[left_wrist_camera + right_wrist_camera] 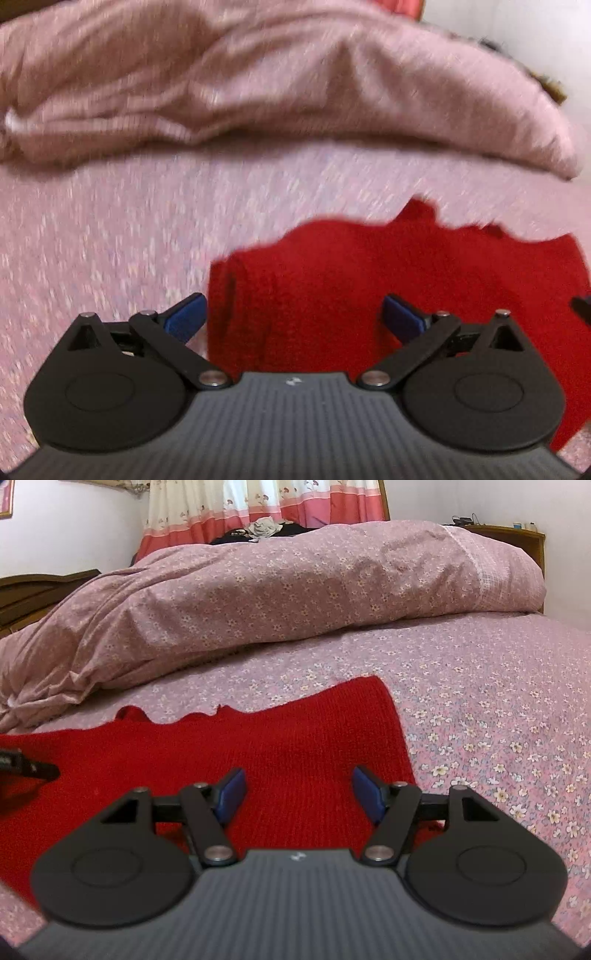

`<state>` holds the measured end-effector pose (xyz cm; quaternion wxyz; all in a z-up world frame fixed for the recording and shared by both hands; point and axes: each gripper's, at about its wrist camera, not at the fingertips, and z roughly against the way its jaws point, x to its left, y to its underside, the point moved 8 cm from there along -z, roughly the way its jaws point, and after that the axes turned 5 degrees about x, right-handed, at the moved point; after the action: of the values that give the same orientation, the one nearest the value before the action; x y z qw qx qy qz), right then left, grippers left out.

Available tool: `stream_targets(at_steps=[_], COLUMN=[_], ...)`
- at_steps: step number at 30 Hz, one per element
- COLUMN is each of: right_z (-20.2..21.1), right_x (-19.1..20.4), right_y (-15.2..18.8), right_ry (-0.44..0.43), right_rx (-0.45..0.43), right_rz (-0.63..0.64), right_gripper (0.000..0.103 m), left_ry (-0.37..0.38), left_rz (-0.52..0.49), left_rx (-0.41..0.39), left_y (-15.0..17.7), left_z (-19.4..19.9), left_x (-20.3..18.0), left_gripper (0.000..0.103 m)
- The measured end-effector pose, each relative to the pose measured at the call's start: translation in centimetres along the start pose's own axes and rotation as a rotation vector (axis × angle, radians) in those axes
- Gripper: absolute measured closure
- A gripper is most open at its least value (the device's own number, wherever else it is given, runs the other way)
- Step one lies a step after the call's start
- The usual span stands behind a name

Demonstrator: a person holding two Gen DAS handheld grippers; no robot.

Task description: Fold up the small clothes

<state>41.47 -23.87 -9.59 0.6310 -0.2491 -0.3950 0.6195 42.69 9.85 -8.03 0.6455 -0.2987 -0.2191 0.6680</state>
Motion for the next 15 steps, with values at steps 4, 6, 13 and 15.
stream_targets(at_steps=[4,6,13,15], right_z=[0.0,0.0,0.1,0.1], right_x=[0.2,0.2,0.1,0.0], right_y=[0.1,0.1,0.1,0.1], right_ry=[0.001,0.007,-0.007,-0.015], right_rx=[-0.006,-0.011,-0.011,-0.009], right_rz=[0.002,0.002,-0.008,-0.013], right_gripper=[0.037,0.037,0.036,0.036], left_ry=[0.083,0.135,0.097,0.090], left_rz=[-0.010,0.032,0.119,0.143], left_rx=[-0.148,-0.145,-0.121,-0.121], left_y=[-1.6,-2.3,-2.3,-2.1], left_z=[3.0,3.4,4.4,5.1], left_x=[-0.5,-0.4,0.9,1.8], left_gripper=[0.001,0.002,0.014,0.014])
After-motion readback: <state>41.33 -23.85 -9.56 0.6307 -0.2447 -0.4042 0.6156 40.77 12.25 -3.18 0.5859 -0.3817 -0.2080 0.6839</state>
